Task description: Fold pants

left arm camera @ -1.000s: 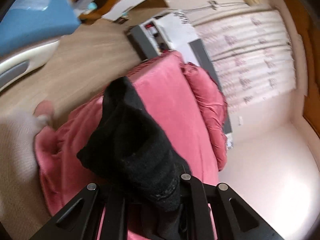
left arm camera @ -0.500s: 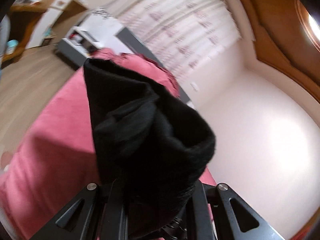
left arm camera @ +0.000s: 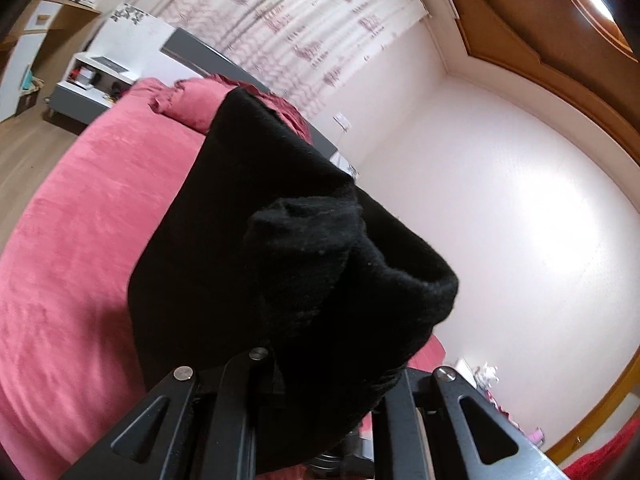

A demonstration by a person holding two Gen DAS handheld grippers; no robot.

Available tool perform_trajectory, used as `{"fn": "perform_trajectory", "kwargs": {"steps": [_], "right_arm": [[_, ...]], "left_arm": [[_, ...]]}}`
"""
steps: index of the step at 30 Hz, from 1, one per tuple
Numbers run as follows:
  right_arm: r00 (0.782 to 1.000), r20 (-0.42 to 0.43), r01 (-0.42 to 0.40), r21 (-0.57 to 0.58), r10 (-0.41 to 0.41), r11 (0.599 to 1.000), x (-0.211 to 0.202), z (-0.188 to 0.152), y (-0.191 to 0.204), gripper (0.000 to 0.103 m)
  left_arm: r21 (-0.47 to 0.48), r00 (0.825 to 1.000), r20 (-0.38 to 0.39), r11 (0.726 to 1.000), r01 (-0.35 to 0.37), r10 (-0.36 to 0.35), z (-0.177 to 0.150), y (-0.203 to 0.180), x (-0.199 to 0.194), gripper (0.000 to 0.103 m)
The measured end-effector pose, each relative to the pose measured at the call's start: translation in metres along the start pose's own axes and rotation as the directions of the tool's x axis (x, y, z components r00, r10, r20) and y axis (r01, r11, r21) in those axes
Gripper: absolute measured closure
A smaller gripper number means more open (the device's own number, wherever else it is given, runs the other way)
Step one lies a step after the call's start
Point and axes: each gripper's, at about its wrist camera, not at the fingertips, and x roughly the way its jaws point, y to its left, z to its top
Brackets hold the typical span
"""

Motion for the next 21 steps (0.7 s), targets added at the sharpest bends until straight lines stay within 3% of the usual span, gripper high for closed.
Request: {"fn": "perform_trajectory", "kwargs": {"steps": [6, 11, 16, 21], "right_arm": [[0.999, 0.021, -0.049, 0.075, 0.048, 0.996, -0.023, 0.011, -0.015, 0.088], [0.992, 0.110, -0.076, 0.092, 0.065, 0.993, -0.072, 0.021, -0.023, 0.063], [0.985, 0.155, -0.103, 0.180, 0.075, 0.978, -0.106, 0.034, -0.051, 0.061], [0.973, 0.191, -0.188, 0.322, 0.131, 0.928, -0.120, 0.038, -0.080, 0.055]], "left_arm": [[0.064, 0.998, -0.064, 0.998, -0.009, 0.013, -0.012, -0.009, 0.018, 0.090], [0.131, 0.993, -0.107, 0.991, -0.031, 0.046, -0.026, -0.019, 0.033, 0.090], [0.240, 0.977, -0.186, 0.969, -0.062, 0.108, -0.051, -0.035, 0.073, 0.089], [0.276, 0.956, -0.254, 0.958, -0.075, 0.148, -0.077, -0.039, 0.105, 0.089]]}}
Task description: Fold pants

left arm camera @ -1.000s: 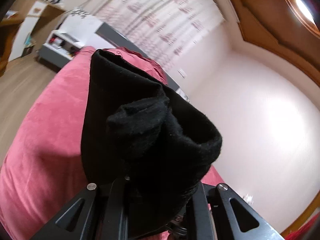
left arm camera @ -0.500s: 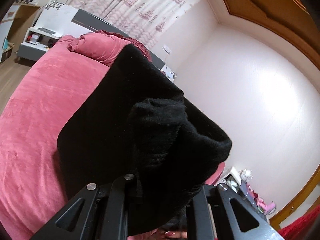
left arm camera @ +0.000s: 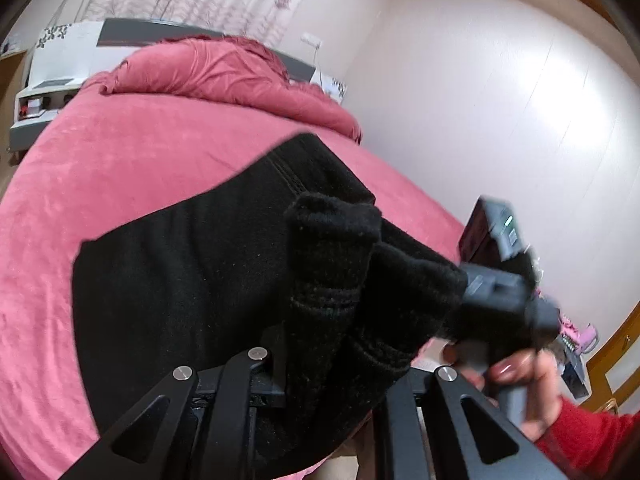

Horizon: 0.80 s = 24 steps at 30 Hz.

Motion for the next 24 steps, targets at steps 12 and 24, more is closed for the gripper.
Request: {"fn": "perform_trajectory", "kwargs": {"steps": [12, 24], "right_arm": [[0.989, -0.040, -0.117, 0.384, 0.143, 0.916, 0.020, -0.013, -0.059, 0.049], [0.959, -0.019, -0.249, 0.430, 0.284, 0.868, 0.022, -0.021, -0.052, 0.024]], "left_arm": [[0.006, 0.993, -0.110, 1.000, 0.030, -0.030, -0.016, -0.001, 0.037, 0.072], [-0.123, 0.988, -0.078, 0.985, 0.124, -0.134, -0.012, 0.045, 0.013, 0.064]]}}
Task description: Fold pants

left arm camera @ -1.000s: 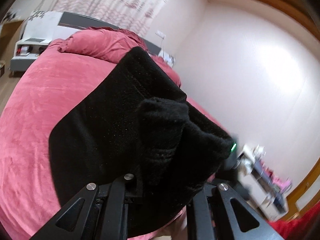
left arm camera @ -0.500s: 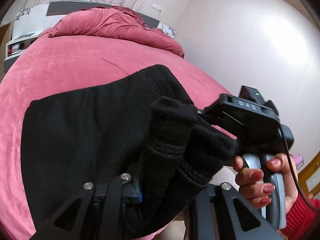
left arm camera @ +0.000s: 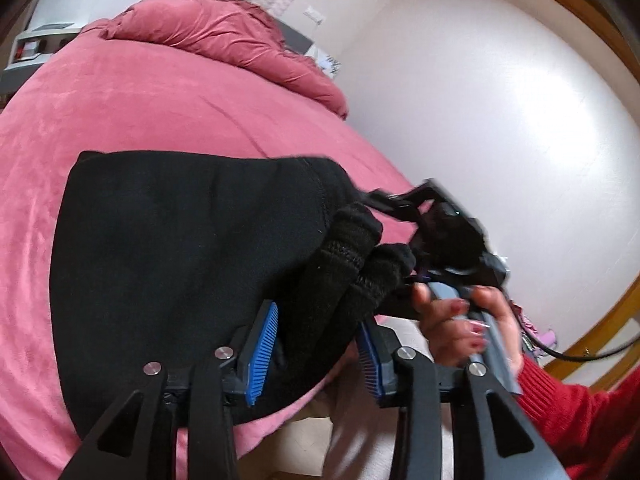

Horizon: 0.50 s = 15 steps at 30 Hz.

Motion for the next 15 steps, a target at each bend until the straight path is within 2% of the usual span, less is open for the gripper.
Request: {"fn": "perform_trajectory", "kwargs": {"steps": [2, 4, 6, 8, 12, 13, 15], "right_arm": [[0.999, -0.002, -0.049, 0.029, 0.049, 0.998, 0.003, -0.002, 0.001, 0.020], [0.999, 0.000, -0.053, 0.032, 0.053, 0.998, 0.003, -0.001, 0.003, 0.016], [1.000, 0.003, 0.003, -0.008, -0.003, 1.000, 0.002, 0.001, 0.010, 0.015], [0.999, -0.011, 0.046, -0.054, -0.047, 0.997, 0.006, 0.004, 0.015, 0.015], [0.983, -0.074, 0.155, -0.155, -0.168, 0.976, 0.024, 0.003, 0.022, 0.016], [0.976, -0.078, 0.184, -0.188, -0.201, 0.965, 0.030, 0.002, 0.025, 0.018], [0.950, -0.071, 0.274, -0.274, -0.303, 0.922, 0.041, -0.005, 0.031, 0.030]], "left_arm": [[-0.029, 1.000, -0.016, 0.999, 0.018, -0.018, 0.005, 0.002, 0.014, 0.064], [-0.030, 0.998, -0.045, 0.999, 0.039, -0.040, 0.003, 0.003, 0.021, 0.064], [0.002, 0.994, -0.100, 0.999, 0.043, -0.042, 0.005, 0.000, 0.034, 0.064], [0.015, 0.992, -0.111, 0.998, 0.061, -0.059, 0.005, 0.000, 0.035, 0.064], [-0.072, 0.993, -0.050, 0.992, 0.106, -0.110, 0.002, 0.019, 0.019, 0.062], [-0.091, 0.993, -0.032, 0.990, 0.109, -0.113, 0.001, 0.024, 0.008, 0.061], [-0.121, 0.995, 0.014, 0.987, 0.103, -0.102, 0.005, 0.036, -0.008, 0.060]]}}
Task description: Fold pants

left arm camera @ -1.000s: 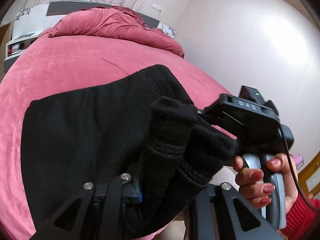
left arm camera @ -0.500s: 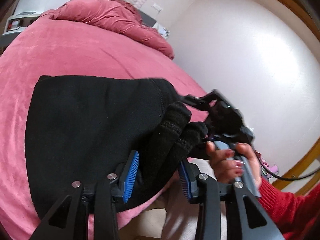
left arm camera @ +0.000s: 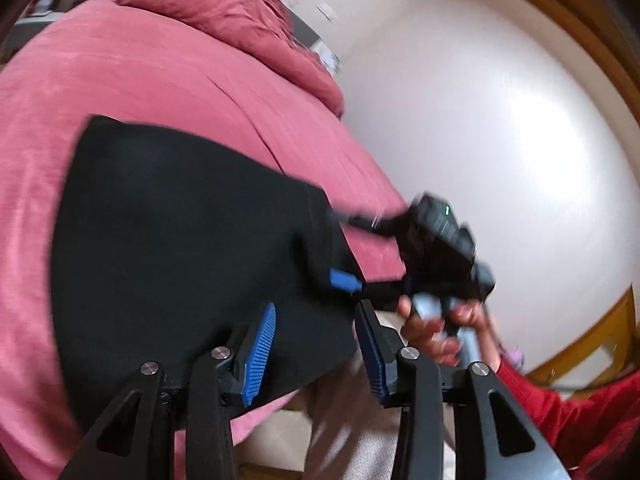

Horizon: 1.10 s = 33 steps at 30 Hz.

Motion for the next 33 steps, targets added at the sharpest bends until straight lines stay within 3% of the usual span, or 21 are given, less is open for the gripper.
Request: {"fn": "perform_trajectory", "kwargs": {"steps": [2, 4, 6, 8, 11, 17, 22, 25, 28, 29, 31, 33], "right_arm": [[0.994, 0.003, 0.114, -0.093, -0.114, 0.989, 0.010, -0.002, 0.010, 0.056], [0.984, 0.003, 0.175, -0.153, -0.176, 0.973, 0.020, -0.001, 0.017, 0.062], [0.981, 0.017, 0.193, -0.162, -0.192, 0.968, 0.023, 0.001, 0.019, 0.070], [0.982, 0.031, 0.189, -0.163, -0.186, 0.968, 0.020, 0.003, 0.022, 0.089], [0.985, 0.065, 0.170, -0.195, -0.160, 0.966, 0.003, 0.007, 0.039, 0.091], [0.990, 0.099, 0.126, -0.264, -0.103, 0.956, -0.032, 0.016, 0.077, 0.092], [0.973, 0.200, 0.176, -0.324, -0.114, 0.930, -0.056, 0.028, 0.094, 0.092], [0.969, 0.195, 0.199, -0.248, -0.153, 0.948, -0.050, 0.033, 0.065, 0.092], [0.946, 0.159, 0.310, -0.204, -0.281, 0.928, -0.021, 0.036, 0.024, 0.091], [0.948, 0.132, 0.311, -0.184, -0.290, 0.933, -0.015, 0.038, 0.006, 0.089], [0.967, 0.131, 0.236, -0.125, -0.220, 0.964, -0.017, 0.039, -0.008, 0.084], [0.978, 0.145, 0.164, -0.098, -0.149, 0.982, -0.029, 0.041, -0.013, 0.065]], "left_arm": [[-0.026, 0.997, 0.049, 0.998, -0.055, 0.057, 0.004, 0.010, -0.016, 0.060], [-0.076, 0.986, 0.085, 0.988, -0.138, 0.144, 0.006, 0.025, -0.027, 0.060], [-0.124, 0.958, 0.070, 0.955, -0.269, 0.279, 0.009, 0.046, -0.035, 0.060], [-0.160, 0.933, 0.051, 0.925, -0.344, 0.356, 0.009, 0.059, -0.034, 0.060], [-0.211, 0.935, 0.011, 0.915, -0.345, 0.355, 0.009, 0.071, -0.027, 0.059], [-0.193, 0.941, -0.012, 0.922, -0.334, 0.338, 0.006, 0.065, -0.020, 0.054], [-0.171, 0.945, -0.013, 0.930, -0.325, 0.327, 0.003, 0.055, -0.013, 0.048], [-0.183, 0.948, -0.038, 0.931, -0.317, 0.316, 0.000, 0.053, -0.004, 0.045], [-0.160, 0.944, -0.085, 0.930, -0.330, 0.320, -0.003, 0.056, 0.016, 0.040], [-0.148, 0.939, -0.103, 0.929, -0.340, 0.328, -0.003, 0.057, 0.022, 0.040], [-0.159, 0.943, -0.102, 0.931, -0.329, 0.316, -0.001, 0.057, 0.023, 0.039], [-0.194, 0.951, -0.105, 0.932, -0.307, 0.291, 0.000, 0.059, 0.020, 0.039]]}}
